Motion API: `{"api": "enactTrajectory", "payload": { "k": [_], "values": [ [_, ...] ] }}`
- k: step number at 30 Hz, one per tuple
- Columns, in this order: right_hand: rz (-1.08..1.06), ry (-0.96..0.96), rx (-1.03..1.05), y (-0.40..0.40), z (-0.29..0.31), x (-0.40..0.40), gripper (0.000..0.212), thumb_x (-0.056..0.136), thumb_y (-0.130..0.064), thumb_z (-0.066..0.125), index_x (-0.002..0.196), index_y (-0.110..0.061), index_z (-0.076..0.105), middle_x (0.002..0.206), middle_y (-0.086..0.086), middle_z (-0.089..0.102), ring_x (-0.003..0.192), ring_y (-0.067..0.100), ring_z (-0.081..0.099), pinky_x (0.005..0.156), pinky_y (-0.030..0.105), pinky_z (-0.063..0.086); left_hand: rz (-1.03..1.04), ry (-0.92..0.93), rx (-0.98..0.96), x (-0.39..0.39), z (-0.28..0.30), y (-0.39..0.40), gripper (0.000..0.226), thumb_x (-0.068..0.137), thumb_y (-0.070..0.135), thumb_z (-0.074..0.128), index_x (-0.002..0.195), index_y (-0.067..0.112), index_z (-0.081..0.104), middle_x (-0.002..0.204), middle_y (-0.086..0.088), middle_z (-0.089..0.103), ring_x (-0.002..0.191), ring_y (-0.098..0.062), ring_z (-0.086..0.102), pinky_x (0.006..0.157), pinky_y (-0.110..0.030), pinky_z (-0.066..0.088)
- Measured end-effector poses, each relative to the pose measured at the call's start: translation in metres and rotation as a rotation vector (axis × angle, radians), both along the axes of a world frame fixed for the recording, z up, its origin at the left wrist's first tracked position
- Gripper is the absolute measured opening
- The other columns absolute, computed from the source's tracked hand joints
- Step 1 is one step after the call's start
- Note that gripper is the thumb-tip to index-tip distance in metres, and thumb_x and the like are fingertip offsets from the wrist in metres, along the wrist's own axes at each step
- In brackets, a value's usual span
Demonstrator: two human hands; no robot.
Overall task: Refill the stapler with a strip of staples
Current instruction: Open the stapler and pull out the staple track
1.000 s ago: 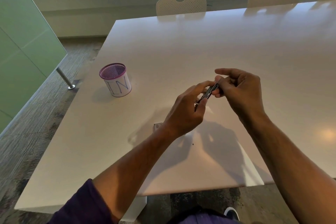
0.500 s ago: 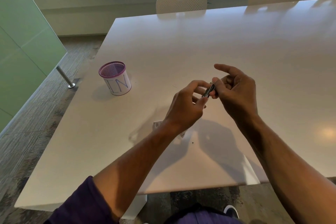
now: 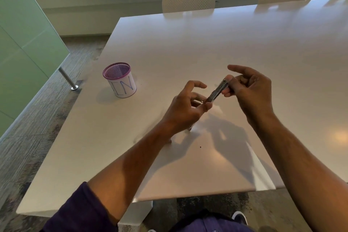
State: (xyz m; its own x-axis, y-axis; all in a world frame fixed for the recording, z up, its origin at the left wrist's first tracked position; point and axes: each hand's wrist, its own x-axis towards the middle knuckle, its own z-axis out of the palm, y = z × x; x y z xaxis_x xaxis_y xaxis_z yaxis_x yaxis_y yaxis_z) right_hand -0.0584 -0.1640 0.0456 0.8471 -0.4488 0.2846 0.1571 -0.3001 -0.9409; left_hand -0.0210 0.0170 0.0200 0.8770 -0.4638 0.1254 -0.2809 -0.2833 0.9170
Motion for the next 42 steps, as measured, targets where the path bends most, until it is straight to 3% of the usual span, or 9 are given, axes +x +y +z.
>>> {"api": "enactTrajectory", "payload": {
  "k": [3, 7, 12, 18, 20, 23, 27, 35, 42],
  "values": [
    [0.088, 0.046, 0.127, -0.012, -0.01, 0.0, 0.023, 0.097, -0.004, 0.063, 0.118, -0.008, 0.073, 0.08, 0.01, 0.076, 0.065, 0.016, 0.072, 0.073, 0.031, 0.061, -0.111, 0.213, -0.041, 0.007, 0.002, 0.014, 0.033, 0.09, 0.018, 0.076, 0.121, 0.02, 0.062, 0.105, -0.015, 0.075, 0.089, -0.021, 0.072, 0.092, -0.049, 0.059],
    [0.186, 0.054, 0.117, -0.014, -0.018, -0.003, 0.019, 0.097, -0.003, 0.063, 0.109, -0.01, 0.076, 0.083, 0.01, 0.076, 0.067, 0.016, 0.072, 0.073, 0.027, 0.059, -0.214, 0.355, -0.008, 0.01, 0.003, 0.02, 0.024, 0.096, 0.018, 0.068, 0.12, 0.016, 0.066, 0.101, -0.011, 0.068, 0.087, -0.021, 0.068, 0.083, -0.038, 0.059],
    [0.331, 0.031, 0.098, -0.019, -0.017, -0.002, 0.02, 0.095, 0.0, 0.063, 0.104, -0.013, 0.076, 0.076, 0.001, 0.078, 0.067, 0.016, 0.072, 0.071, 0.024, 0.059, -0.316, 0.57, -0.13, 0.016, 0.005, 0.028, 0.048, 0.085, 0.02, 0.056, 0.129, 0.002, 0.064, 0.1, -0.012, 0.066, 0.078, -0.023, 0.065, 0.064, -0.029, 0.05],
    [0.624, 0.187, 0.039, -0.039, -0.016, -0.007, 0.016, 0.082, -0.007, 0.076, 0.094, 0.002, 0.07, 0.096, 0.018, 0.078, 0.082, 0.03, 0.074, 0.081, 0.041, 0.061, -0.184, 0.013, 0.274, 0.016, 0.006, 0.026, 0.022, 0.093, 0.014, 0.071, 0.114, 0.019, 0.075, 0.099, 0.001, 0.077, 0.07, -0.006, 0.065, 0.064, -0.02, 0.052],
    [0.672, 0.283, -0.146, -0.042, -0.02, -0.008, 0.018, 0.082, -0.005, 0.079, 0.097, -0.001, 0.071, 0.094, 0.014, 0.079, 0.087, 0.028, 0.076, 0.088, 0.051, 0.06, -0.227, -0.24, 0.461, 0.016, 0.004, 0.025, 0.025, 0.091, 0.017, 0.074, 0.115, 0.023, 0.076, 0.103, 0.005, 0.075, 0.079, -0.005, 0.063, 0.073, -0.024, 0.055],
    [0.761, 0.369, -0.521, -0.035, -0.024, -0.011, 0.032, 0.081, -0.021, 0.083, 0.112, -0.018, 0.072, 0.096, -0.004, 0.079, 0.09, 0.011, 0.076, 0.087, 0.038, 0.062, -0.313, -0.414, 0.617, 0.013, 0.002, 0.023, 0.028, 0.088, 0.015, 0.075, 0.115, 0.021, 0.076, 0.105, 0.003, 0.073, 0.087, -0.01, 0.064, 0.079, -0.036, 0.059],
    [0.737, 0.34, -0.744, -0.025, -0.021, -0.011, 0.037, 0.083, -0.025, 0.081, 0.118, -0.027, 0.071, 0.095, -0.017, 0.075, 0.089, 0.001, 0.071, 0.085, 0.024, 0.06, -0.324, -0.493, 0.609, 0.009, -0.001, 0.017, 0.026, 0.088, 0.013, 0.075, 0.114, 0.017, 0.076, 0.102, 0.001, 0.072, 0.085, -0.014, 0.066, 0.073, -0.04, 0.06],
    [0.606, 0.188, -0.9, -0.019, -0.024, -0.008, 0.026, 0.089, -0.014, 0.074, 0.112, -0.026, 0.077, 0.102, -0.009, 0.075, 0.091, 0.009, 0.068, 0.084, 0.039, 0.061, -0.277, -0.439, 0.539, 0.019, -0.004, 0.019, 0.029, 0.089, 0.012, 0.075, 0.118, 0.016, 0.075, 0.105, -0.001, 0.076, 0.088, -0.012, 0.066, 0.081, -0.039, 0.06],
    [0.468, 0.193, -0.834, -0.024, -0.021, 0.001, 0.028, 0.092, -0.009, 0.07, 0.116, -0.022, 0.076, 0.101, -0.008, 0.075, 0.088, 0.011, 0.069, 0.084, 0.027, 0.056, -0.267, -0.389, 0.468, 0.019, 0.001, 0.02, 0.037, 0.093, 0.008, 0.07, 0.129, 0.015, 0.068, 0.115, -0.005, 0.073, 0.099, -0.014, 0.064, 0.087, -0.028, 0.055]
  ]
}}
